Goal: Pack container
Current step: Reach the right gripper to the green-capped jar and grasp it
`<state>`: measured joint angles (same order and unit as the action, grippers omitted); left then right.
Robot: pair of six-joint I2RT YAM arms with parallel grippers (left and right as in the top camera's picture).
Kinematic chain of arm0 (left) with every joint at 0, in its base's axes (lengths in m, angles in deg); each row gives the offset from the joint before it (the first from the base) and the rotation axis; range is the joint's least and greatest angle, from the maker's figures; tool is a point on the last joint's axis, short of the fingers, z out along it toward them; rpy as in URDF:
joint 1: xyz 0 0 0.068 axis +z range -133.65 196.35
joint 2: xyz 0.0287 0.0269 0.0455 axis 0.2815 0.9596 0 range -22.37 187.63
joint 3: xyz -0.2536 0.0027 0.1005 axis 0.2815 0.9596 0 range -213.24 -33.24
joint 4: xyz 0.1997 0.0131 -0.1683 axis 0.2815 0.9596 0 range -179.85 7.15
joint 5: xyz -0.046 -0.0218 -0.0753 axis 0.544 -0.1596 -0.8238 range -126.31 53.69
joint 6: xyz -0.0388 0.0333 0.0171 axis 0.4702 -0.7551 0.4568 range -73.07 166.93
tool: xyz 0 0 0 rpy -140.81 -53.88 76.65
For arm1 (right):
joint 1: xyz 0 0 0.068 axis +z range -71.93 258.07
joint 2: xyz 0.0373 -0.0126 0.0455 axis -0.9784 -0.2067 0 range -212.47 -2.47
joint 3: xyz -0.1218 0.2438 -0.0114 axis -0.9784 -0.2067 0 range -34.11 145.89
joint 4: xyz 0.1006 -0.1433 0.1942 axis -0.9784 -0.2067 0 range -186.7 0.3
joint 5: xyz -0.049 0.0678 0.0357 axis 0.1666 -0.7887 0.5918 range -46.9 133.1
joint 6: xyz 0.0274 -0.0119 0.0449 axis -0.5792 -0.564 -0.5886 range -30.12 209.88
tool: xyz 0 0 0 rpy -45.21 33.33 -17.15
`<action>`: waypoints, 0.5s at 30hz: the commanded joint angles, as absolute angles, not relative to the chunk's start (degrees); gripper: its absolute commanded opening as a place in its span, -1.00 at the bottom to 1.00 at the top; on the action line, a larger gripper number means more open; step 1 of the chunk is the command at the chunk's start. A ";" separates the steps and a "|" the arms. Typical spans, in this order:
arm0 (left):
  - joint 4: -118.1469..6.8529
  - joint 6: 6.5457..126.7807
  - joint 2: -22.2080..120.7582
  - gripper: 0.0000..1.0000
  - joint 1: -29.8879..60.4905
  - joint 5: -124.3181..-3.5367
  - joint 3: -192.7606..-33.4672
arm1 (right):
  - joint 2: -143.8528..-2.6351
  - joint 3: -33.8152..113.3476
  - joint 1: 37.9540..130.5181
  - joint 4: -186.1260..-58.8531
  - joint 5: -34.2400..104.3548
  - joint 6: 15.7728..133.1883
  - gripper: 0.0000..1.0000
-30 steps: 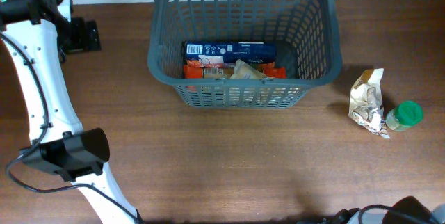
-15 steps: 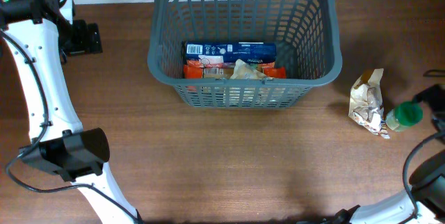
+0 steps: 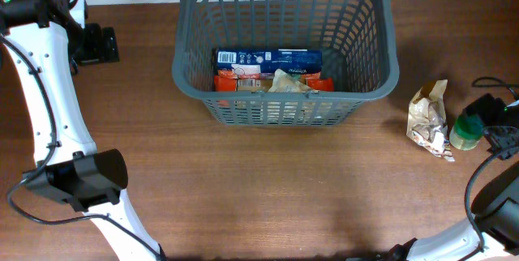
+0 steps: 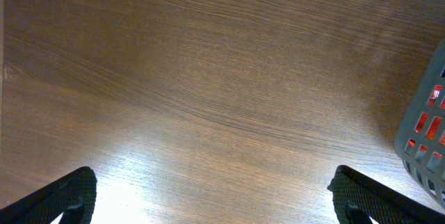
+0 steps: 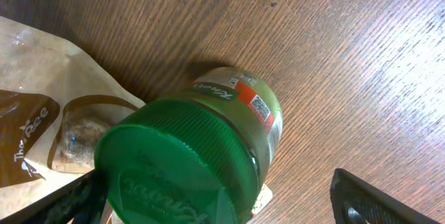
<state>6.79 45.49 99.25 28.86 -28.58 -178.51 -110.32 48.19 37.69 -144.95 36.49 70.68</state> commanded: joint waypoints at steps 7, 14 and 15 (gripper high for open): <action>6.83 46.30 99.19 0.99 29.06 -28.98 -178.07 | -109.97 47.89 37.93 -145.08 37.56 71.18 0.91; 6.83 46.30 99.19 0.98 29.06 -28.98 -178.07 | -107.90 51.75 37.93 -145.76 34.02 73.37 0.99; 6.83 46.30 99.19 0.99 29.06 -28.98 -178.07 | -107.70 53.18 37.93 -146.56 33.71 73.41 1.00</action>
<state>6.79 45.49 99.25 28.86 -28.58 -178.51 -110.26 49.44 37.69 -145.67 35.31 72.16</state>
